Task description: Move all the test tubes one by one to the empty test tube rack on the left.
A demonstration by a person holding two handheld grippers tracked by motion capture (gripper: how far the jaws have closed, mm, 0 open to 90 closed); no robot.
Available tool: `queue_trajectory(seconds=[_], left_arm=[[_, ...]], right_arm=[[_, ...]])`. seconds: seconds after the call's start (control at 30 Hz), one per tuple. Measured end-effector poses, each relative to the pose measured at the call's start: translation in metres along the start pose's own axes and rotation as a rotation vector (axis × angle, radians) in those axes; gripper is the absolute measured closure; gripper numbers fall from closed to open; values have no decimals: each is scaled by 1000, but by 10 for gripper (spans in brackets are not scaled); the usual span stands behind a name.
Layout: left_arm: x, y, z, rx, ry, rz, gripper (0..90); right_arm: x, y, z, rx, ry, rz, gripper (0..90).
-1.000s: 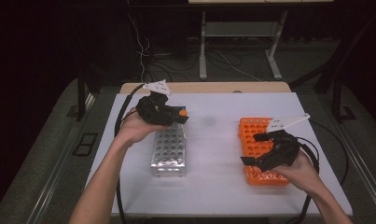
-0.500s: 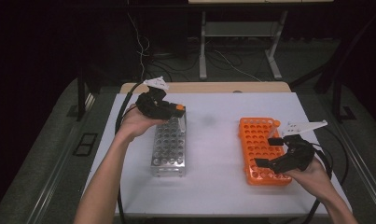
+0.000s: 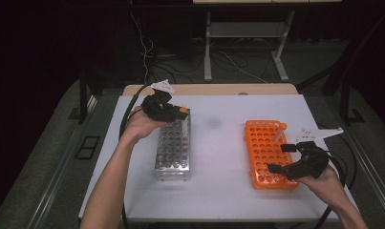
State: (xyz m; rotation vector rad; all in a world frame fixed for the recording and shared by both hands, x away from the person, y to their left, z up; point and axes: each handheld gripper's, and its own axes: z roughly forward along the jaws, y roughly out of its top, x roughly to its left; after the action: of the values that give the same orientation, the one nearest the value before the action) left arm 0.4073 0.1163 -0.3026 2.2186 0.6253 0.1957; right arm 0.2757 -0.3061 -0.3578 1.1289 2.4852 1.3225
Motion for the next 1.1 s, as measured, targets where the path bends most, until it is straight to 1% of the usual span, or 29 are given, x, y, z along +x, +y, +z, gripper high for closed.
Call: queue_trajectory(seconds=[0.17, 0.37, 0.47, 0.57, 0.6, 0.7, 0.77, 0.87, 0.9, 0.93, 1.03, 1.07, 1.1], left_arm=[[3, -8, 7, 11, 0, -5, 691], [7, -19, 12, 1, -10, -26, 690], [7, -22, 14, -3, -14, -28, 691], [7, -26, 18, 11, -16, -24, 691], [7, -28, 19, 11, -16, -21, 690], [8, -31, 19, -14, -20, -29, 690], [7, -31, 19, -15, -19, -30, 689], [6, -32, 22, 9, -15, -22, 685], [6, -33, 23, 11, -21, -30, 680], [6, -34, 24, 6, -27, -44, 662], [7, -36, 24, 2, -46, -67, 578], [6, -36, 23, 3, -51, -69, 544], [5, -36, 23, 3, -55, -70, 532]], right_arm=[[-2, -2, -2, -7, -4, 10, 3], [-3, -3, -3, -11, -5, 9, 4], [-3, -3, -2, -12, -5, 9, 3], [-2, -3, -2, -14, -5, 8, 3], [-2, -3, -2, -14, -5, 8, 3], [-3, -3, -1, -15, -4, 8, 4], [-3, -2, 0, -14, -4, 8, 4], [-3, -2, 0, -17, -2, 5, 3], [-3, -2, 0, -17, -2, 7, 4], [-3, -2, 0, -16, -1, 8, 4], [-4, -3, 1, -16, -2, 9, 3], [-5, -3, 1, -15, -3, 11, 3], [-5, -3, 0, -16, -2, 12, 3]])
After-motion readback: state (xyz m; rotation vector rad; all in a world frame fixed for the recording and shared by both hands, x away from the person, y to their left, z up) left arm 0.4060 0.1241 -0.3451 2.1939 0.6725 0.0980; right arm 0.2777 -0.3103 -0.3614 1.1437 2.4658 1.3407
